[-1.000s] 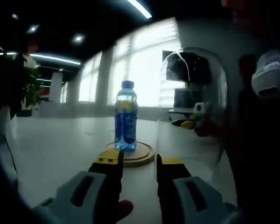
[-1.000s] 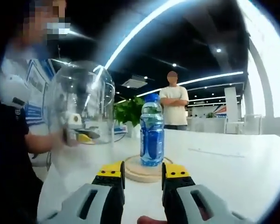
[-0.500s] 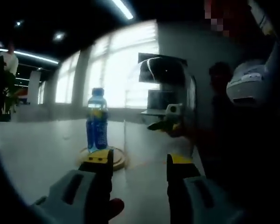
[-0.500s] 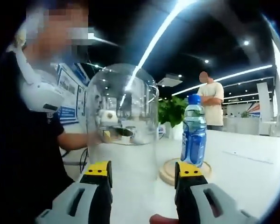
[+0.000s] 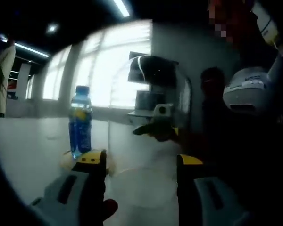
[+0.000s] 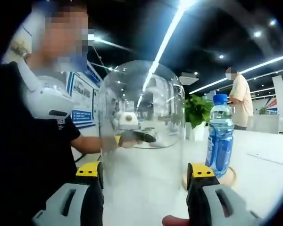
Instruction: Open the cover put in the Mizone put the cover back on
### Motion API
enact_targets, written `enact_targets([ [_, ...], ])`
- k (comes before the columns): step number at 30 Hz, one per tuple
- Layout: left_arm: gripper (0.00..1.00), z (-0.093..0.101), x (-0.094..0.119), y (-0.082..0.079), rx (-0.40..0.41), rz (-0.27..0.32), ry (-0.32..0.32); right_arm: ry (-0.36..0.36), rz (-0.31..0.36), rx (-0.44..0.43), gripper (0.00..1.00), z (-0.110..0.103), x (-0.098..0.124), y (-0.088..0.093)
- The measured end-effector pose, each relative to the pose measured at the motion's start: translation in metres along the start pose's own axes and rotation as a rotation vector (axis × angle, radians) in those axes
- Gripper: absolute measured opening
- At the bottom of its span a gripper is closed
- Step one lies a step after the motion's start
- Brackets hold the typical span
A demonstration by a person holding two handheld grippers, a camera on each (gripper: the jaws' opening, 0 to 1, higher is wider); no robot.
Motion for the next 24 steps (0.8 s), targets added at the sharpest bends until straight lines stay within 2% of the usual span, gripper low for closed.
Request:
enact_targets([
  [8, 0.59, 0.000, -0.011, -0.001, 0.022, 0.000, 0.017, -0.028, 0.008, -0.059, 0.69, 0.000, -0.014, 0.001],
  [12, 0.62, 0.004, -0.022, 0.001, 0.021, -0.012, 0.039, -0.028, -0.001, -0.063, 0.76, -0.001, -0.027, 0.003],
  [19, 0.68, 0.005, -0.031, -0.007, -0.010, -0.011, 0.027, -0.035, -0.021, -0.066, 0.81, -0.002, -0.035, -0.002],
  [24, 0.72, 0.004, -0.039, -0.002, 0.001, -0.020, 0.031, -0.055, -0.048, -0.056, 0.86, 0.000, -0.044, -0.004],
])
Point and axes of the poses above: the point that each gripper's makers call its tool centre point, and the gripper's own axes: x roughly backward along the fingers, z roughly to its right, y roughly out of its underside, the point moved 7 cm from there along x, roughly backward along the fingers, and after that the axes turned 2 degrees about z, right-handed, at the moved point
